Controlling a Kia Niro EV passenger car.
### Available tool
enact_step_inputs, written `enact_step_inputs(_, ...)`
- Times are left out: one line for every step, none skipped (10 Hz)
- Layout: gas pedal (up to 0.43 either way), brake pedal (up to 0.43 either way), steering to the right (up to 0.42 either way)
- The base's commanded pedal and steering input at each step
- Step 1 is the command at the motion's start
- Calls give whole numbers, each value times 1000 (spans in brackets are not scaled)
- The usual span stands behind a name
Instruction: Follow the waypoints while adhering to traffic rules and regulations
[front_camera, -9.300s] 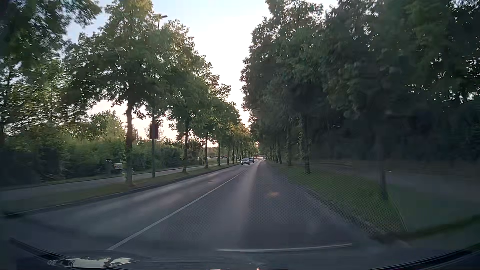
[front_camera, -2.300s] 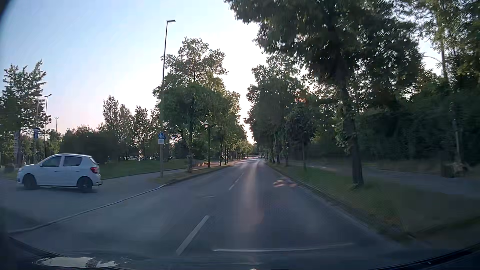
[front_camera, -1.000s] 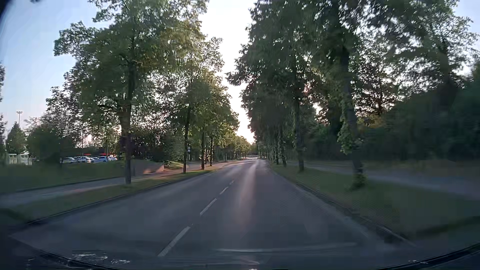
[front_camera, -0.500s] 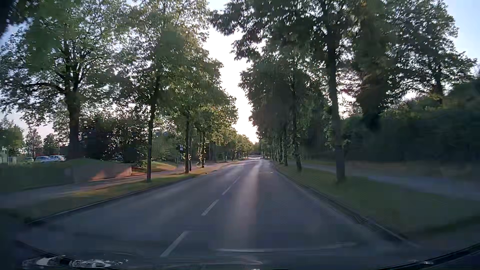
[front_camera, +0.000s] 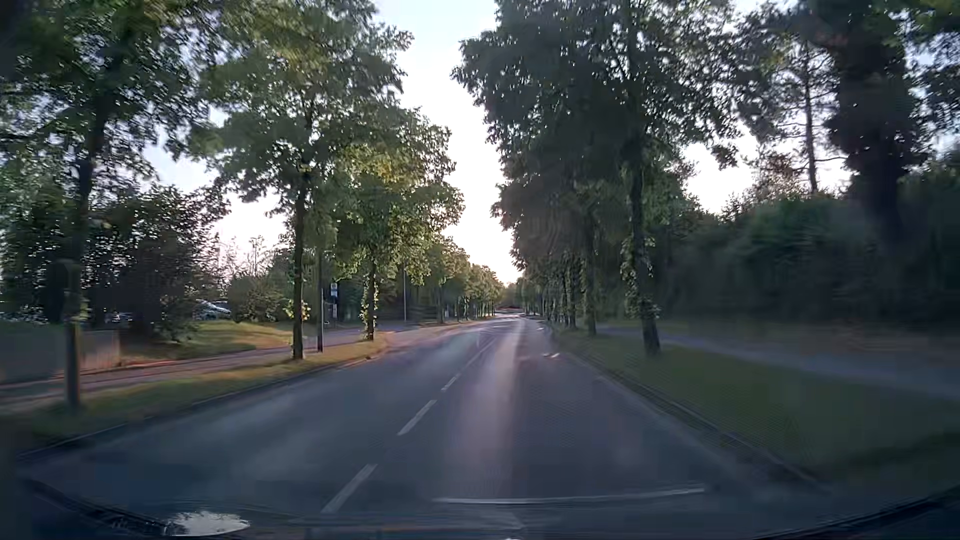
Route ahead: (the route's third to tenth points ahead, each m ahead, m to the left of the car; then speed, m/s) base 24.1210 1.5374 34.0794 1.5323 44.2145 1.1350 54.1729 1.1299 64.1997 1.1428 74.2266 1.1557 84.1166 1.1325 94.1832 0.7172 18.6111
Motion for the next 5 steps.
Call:
enact_step_inputs(209,18,2)
enact_step_inputs(209,12,2)
enact_step_inputs(209,18,2)
enact_step_inputs(209,18,2)
enact_step_inputs(209,18,3)
